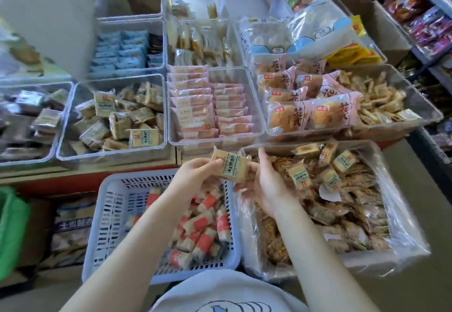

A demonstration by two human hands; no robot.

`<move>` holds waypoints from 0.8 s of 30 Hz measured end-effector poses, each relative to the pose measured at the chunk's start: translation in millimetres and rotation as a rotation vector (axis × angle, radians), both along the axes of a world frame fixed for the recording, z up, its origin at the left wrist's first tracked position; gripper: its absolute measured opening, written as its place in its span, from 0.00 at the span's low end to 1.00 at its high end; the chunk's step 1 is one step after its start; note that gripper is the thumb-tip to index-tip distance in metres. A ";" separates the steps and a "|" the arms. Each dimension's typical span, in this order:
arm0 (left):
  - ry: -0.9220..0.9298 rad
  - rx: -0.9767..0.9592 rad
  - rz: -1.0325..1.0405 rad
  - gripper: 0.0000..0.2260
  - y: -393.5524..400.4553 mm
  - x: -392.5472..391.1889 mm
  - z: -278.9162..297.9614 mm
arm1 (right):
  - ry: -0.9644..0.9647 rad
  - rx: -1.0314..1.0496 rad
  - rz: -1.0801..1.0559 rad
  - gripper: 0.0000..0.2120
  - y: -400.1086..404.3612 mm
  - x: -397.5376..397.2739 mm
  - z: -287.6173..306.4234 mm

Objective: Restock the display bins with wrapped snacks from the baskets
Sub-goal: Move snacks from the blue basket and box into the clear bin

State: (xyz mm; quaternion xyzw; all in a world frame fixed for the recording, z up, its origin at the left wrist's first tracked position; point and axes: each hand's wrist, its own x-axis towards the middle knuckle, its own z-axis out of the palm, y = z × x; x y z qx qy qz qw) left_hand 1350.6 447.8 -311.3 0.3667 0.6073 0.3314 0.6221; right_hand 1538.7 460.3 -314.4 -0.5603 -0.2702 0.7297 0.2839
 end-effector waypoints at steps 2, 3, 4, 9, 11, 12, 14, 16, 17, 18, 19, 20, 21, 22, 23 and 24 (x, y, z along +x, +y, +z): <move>-0.003 -0.033 0.062 0.15 -0.2 -27.6 0.7 | -0.117 0.103 0.103 0.30 9.7 -27.5 2.3; 0.003 -0.050 0.086 0.16 0.0 -41.1 0.8 | -0.181 0.159 0.160 0.29 13.9 -41.5 3.0; 0.009 -0.067 0.104 0.17 0.0 -54.5 1.9 | -0.226 0.202 0.190 0.30 18.5 -56.8 3.1; -0.027 -0.143 0.255 0.11 10.8 -120.8 -1.2 | -0.279 0.152 0.106 0.26 42.7 -124.2 -6.4; -0.073 -0.130 0.401 0.08 27.4 -146.6 -3.3 | -0.267 0.135 0.105 0.23 47.9 -139.2 -11.9; -0.088 -0.118 0.456 0.08 36.7 -160.3 -4.4 | -0.266 0.139 0.117 0.19 48.1 -143.9 -13.3; -0.090 -0.083 0.453 0.14 54.7 -183.9 -8.5 | -0.275 0.130 0.141 0.14 44.6 -151.6 -12.2; -0.028 -0.122 0.340 0.18 64.8 -196.1 -14.2 | -0.271 0.103 0.124 0.14 39.4 -154.1 -11.9; 0.008 -0.153 0.290 0.18 66.3 -197.4 -19.1 | -0.263 0.091 0.114 0.13 37.0 -153.3 -14.0; 0.030 -0.174 0.262 0.16 66.1 -195.8 -23.9 | -0.267 0.080 0.109 0.13 35.3 -150.9 -16.4; 0.044 -0.174 0.251 0.14 64.2 -191.8 -27.4 | -0.278 0.070 0.106 0.12 34.0 -147.1 -19.0; 0.059 -0.163 0.244 0.12 60.4 -185.9 -30.5 | -0.296 0.064 0.106 0.12 32.5 -142.4 -22.6; 0.083 -0.151 0.232 0.11 55.6 -178.2 -33.5 | -0.312 0.064 0.103 0.11 30.3 -136.3 -26.0; 0.113 -0.140 0.207 0.10 49.6 -168.4 -34.6 | -0.337 0.065 0.097 0.11 27.7 -128.2 -31.1; 0.143 -0.131 0.170 0.09 44.0 -155.6 -35.7 | -0.363 0.063 0.076 0.10 24.1 -118.2 -35.2; 0.167 -0.119 0.129 0.09 38.5 -140.9 -36.2 | -0.405 0.064 0.044 0.10 20.0 -106.9 -39.8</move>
